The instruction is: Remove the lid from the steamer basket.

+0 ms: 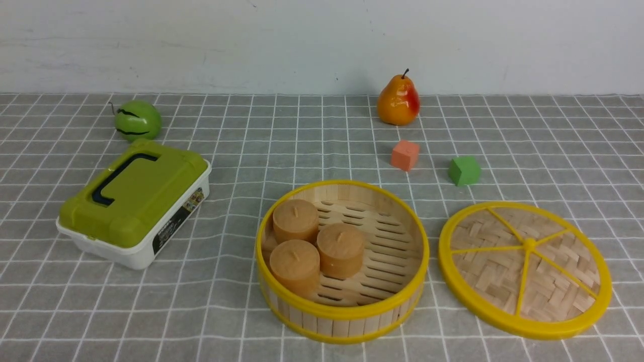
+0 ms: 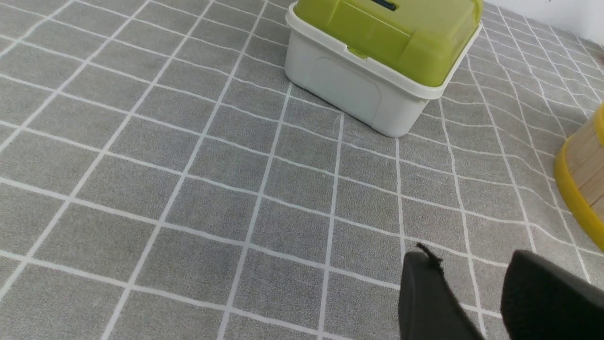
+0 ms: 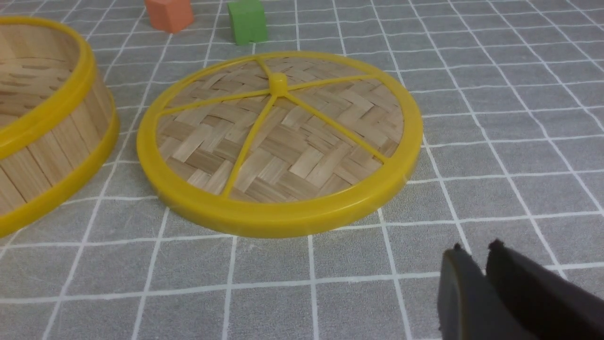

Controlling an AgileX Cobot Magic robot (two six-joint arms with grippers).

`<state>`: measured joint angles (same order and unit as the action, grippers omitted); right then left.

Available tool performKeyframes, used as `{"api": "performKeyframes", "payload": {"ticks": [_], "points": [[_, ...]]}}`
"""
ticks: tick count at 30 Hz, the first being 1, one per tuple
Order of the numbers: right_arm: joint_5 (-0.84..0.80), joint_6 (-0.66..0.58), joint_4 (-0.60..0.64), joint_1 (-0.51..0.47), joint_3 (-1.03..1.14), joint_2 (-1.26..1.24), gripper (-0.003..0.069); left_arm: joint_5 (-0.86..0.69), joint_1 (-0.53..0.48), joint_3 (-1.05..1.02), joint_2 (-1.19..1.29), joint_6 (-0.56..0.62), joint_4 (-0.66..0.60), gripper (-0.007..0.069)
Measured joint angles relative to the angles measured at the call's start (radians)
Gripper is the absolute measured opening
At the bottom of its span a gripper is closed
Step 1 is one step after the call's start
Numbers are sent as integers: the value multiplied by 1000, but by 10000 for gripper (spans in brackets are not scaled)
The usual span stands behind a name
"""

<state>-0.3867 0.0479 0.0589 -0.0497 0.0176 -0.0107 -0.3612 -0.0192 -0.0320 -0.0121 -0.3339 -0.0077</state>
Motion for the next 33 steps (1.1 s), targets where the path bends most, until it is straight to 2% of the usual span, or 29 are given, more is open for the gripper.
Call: {"api": "performKeyframes", "payload": {"ticks": [33], "points": [[0, 0, 0, 0, 0, 0, 104, 0, 0, 0, 0, 0, 0, 239]]}}
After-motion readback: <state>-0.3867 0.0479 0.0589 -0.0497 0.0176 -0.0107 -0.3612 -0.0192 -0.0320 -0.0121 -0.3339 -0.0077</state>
